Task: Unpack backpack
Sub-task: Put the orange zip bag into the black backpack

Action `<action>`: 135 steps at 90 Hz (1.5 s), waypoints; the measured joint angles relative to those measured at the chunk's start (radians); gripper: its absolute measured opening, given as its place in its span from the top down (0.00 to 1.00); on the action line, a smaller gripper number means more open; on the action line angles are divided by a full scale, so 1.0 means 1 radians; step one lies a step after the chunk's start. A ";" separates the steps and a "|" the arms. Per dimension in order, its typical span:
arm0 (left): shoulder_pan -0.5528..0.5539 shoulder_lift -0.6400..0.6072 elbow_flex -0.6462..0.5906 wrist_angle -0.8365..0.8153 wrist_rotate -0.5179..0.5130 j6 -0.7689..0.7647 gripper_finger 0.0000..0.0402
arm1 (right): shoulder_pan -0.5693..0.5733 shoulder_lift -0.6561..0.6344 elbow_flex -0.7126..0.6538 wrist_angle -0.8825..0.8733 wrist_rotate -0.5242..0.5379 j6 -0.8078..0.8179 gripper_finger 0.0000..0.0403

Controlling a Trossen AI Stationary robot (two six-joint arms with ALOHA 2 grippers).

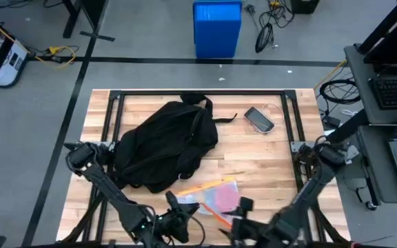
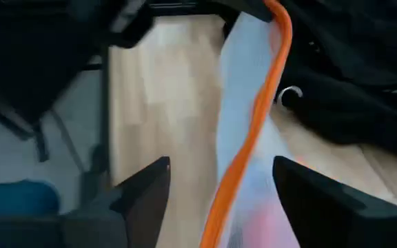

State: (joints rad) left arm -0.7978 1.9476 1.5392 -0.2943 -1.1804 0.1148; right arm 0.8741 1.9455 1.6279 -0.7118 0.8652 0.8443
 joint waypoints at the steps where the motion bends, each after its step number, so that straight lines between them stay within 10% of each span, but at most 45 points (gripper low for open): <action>1: 0.001 0.000 0.002 0.000 0.002 0.003 1.00 | -0.005 0.003 0.000 0.000 0.000 -0.001 0.39; 29: 0.017 0.000 0.029 0.000 0.009 0.051 1.00 | -0.102 0.037 0.000 -0.094 -0.079 0.028 0.41; 58: 0.042 0.000 0.029 0.000 0.026 0.049 1.00 | -0.198 0.037 0.000 -0.099 -0.143 -0.080 0.94; 73: 0.042 -0.007 0.030 -0.119 -0.158 0.065 0.94 | -0.220 0.005 0.000 -0.181 -0.130 -0.108 1.00; 103: 0.054 -0.216 0.030 -0.569 -0.221 -0.338 0.62 | -0.241 -0.201 -0.002 -0.430 -0.078 -0.157 1.00; 135: 0.299 -0.352 -0.016 -1.067 -0.048 -0.784 0.59 | -0.312 -0.403 -0.002 -0.442 -0.052 -0.344 1.00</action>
State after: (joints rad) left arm -0.4984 1.5955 1.5237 -1.3613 -1.2289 -0.6690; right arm 0.5623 1.5423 1.6260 -1.1542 0.8136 0.5007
